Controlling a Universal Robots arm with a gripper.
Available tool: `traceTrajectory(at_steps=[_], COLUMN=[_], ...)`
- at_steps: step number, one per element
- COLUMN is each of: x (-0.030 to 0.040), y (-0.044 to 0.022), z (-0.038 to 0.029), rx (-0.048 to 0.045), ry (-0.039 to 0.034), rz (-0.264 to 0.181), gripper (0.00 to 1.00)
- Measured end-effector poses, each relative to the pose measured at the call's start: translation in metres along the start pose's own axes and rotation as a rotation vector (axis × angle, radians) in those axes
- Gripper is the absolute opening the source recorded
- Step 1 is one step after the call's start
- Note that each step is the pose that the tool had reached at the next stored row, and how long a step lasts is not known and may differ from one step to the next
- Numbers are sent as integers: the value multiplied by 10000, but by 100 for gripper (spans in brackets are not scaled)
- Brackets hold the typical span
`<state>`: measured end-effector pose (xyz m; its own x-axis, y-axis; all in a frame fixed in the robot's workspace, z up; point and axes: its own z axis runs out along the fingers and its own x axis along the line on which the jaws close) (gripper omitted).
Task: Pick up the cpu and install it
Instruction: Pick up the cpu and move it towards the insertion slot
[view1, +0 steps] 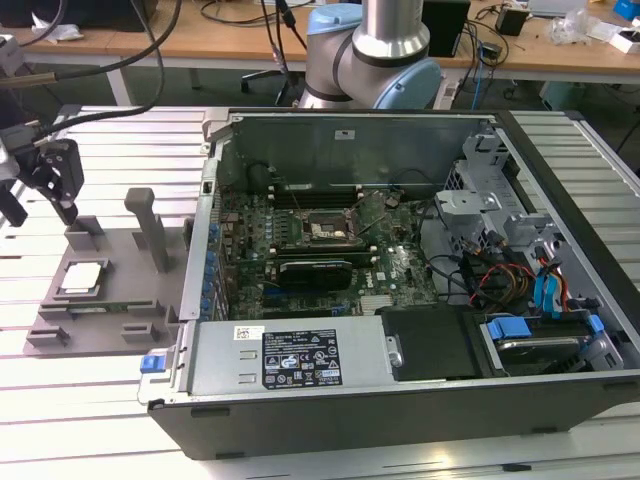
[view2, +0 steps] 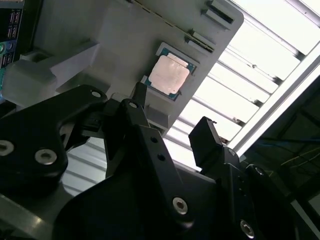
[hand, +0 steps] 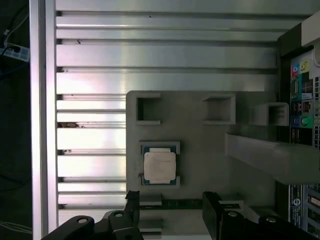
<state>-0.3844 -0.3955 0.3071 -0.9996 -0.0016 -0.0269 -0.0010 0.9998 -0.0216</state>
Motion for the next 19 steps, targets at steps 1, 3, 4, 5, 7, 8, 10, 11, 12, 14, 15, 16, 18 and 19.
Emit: traceTrajectory(at_steps=[1, 3, 4, 5, 7, 8, 10, 11, 12, 14, 15, 16, 18, 19], x=[-2, -2, -3, -3, -2, -2, -2, -1, -1, -1, -1, -1, 0, 0], y=[0, 0, 0, 1, 1, 1, 1, 2, 2, 2, 2, 2, 3, 3], z=[3, 15, 24, 35, 49, 59, 73, 80, 86, 100, 108, 119, 136, 141], rx=[1, -1, -1, -1, -1, -1, -1, -1, -1, -1, -1, 0, 0, 0], ry=[1, -2, -1, -2, -2, -2, -2, -1, -1, -1, -2, -1, -1, -1], rz=[-1, 0, 0, 0, 0, 0, 0, 0, 0, 0, 0, -1, 0, -1], gripper=[62, 62, 62, 62, 62, 62, 62, 62, 62, 62, 62, 62, 62, 62])
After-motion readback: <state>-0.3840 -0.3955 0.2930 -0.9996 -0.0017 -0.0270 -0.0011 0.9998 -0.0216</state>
